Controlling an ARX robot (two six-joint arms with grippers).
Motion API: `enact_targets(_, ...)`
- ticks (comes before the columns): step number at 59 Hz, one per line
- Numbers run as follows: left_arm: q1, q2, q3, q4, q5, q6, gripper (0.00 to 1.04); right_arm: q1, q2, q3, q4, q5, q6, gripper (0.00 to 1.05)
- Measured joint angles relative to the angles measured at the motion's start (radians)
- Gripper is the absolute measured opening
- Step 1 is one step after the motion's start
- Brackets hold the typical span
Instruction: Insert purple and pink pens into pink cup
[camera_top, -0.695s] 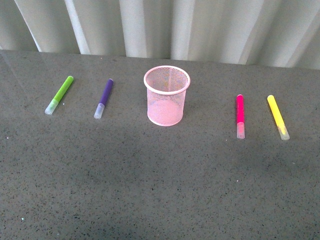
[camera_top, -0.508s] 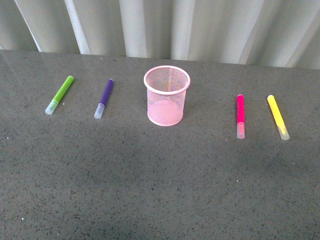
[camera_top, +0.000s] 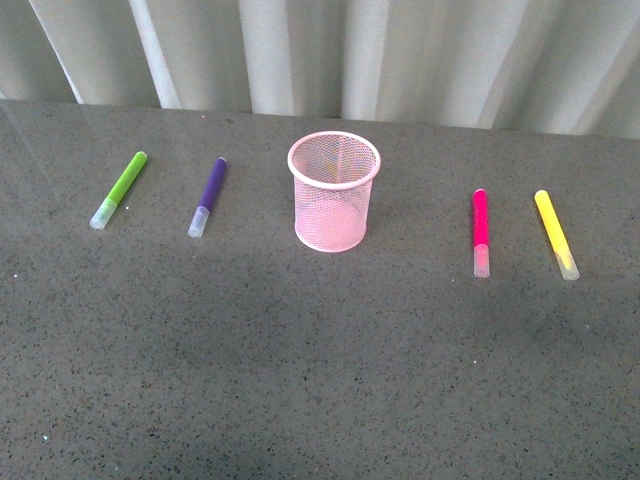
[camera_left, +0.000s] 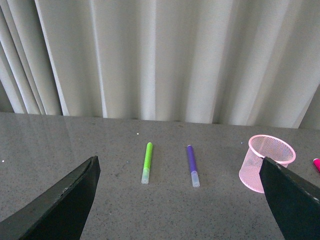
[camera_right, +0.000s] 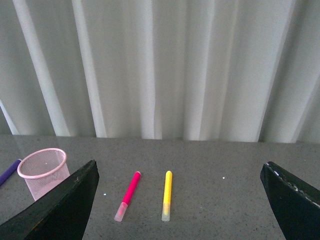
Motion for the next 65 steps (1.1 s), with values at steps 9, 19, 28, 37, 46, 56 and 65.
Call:
enact_targets(9, 0.0, 0.0, 0.0, 0.0, 0.0, 0.0, 0.98, 0.0, 0.0, 0.0, 0.0, 0.0, 0.0, 0.98)
enact_targets(19, 0.0, 0.0, 0.0, 0.0, 0.0, 0.0, 0.98, 0.0, 0.0, 0.0, 0.0, 0.0, 0.0, 0.98)
enact_targets(28, 0.0, 0.0, 0.0, 0.0, 0.0, 0.0, 0.98, 0.0, 0.0, 0.0, 0.0, 0.0, 0.0, 0.98)
enact_targets(37, 0.0, 0.0, 0.0, 0.0, 0.0, 0.0, 0.98, 0.0, 0.0, 0.0, 0.0, 0.0, 0.0, 0.98)
enact_targets(46, 0.0, 0.0, 0.0, 0.0, 0.0, 0.0, 0.98, 0.0, 0.0, 0.0, 0.0, 0.0, 0.0, 0.98)
enact_targets(56, -0.06, 0.208, 0.085, -0.101, -0.17, -0.167, 0.98, 0.0, 0.0, 0.0, 0.0, 0.0, 0.0, 0.98)
enact_targets(65, -0.084, 0.598, 0.216, 0.234, -0.119, -0.168, 0.98, 0.0, 0.0, 0.0, 0.0, 0.0, 0.0, 0.98)
